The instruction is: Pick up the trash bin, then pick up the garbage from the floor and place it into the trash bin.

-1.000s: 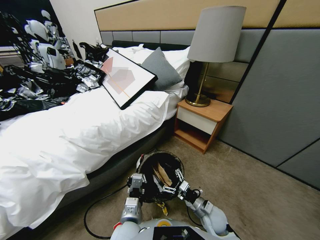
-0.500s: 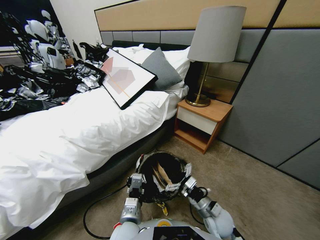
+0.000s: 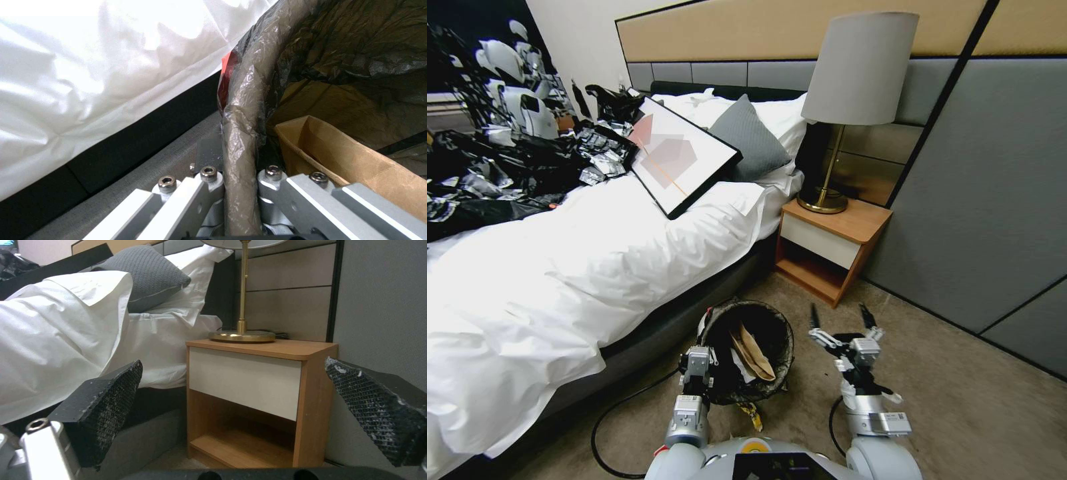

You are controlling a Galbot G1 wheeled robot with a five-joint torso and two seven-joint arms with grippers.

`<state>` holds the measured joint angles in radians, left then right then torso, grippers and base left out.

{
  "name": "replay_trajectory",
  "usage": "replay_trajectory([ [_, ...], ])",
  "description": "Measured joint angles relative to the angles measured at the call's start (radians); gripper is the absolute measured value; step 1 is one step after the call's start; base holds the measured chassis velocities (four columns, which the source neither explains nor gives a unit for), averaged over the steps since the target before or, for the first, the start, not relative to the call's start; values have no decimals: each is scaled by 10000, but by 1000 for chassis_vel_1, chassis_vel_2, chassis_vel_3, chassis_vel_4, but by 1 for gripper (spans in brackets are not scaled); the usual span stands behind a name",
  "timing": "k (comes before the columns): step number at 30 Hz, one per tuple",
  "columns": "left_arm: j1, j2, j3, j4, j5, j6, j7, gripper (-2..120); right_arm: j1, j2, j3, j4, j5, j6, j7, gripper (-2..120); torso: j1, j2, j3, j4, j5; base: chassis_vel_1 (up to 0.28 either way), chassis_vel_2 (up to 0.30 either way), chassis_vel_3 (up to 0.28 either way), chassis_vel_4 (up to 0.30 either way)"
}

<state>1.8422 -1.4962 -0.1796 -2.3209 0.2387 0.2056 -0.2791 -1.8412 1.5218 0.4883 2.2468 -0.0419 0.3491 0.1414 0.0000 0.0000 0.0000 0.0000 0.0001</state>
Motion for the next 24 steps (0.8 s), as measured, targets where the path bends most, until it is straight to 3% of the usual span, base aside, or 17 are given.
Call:
replay_trajectory([
  [24, -40, -68, -20, 1, -18, -12, 10, 1, 249, 89, 279, -304, 134, 157, -429, 100, -1, 0, 0, -1, -1, 0, 0, 0, 0],
])
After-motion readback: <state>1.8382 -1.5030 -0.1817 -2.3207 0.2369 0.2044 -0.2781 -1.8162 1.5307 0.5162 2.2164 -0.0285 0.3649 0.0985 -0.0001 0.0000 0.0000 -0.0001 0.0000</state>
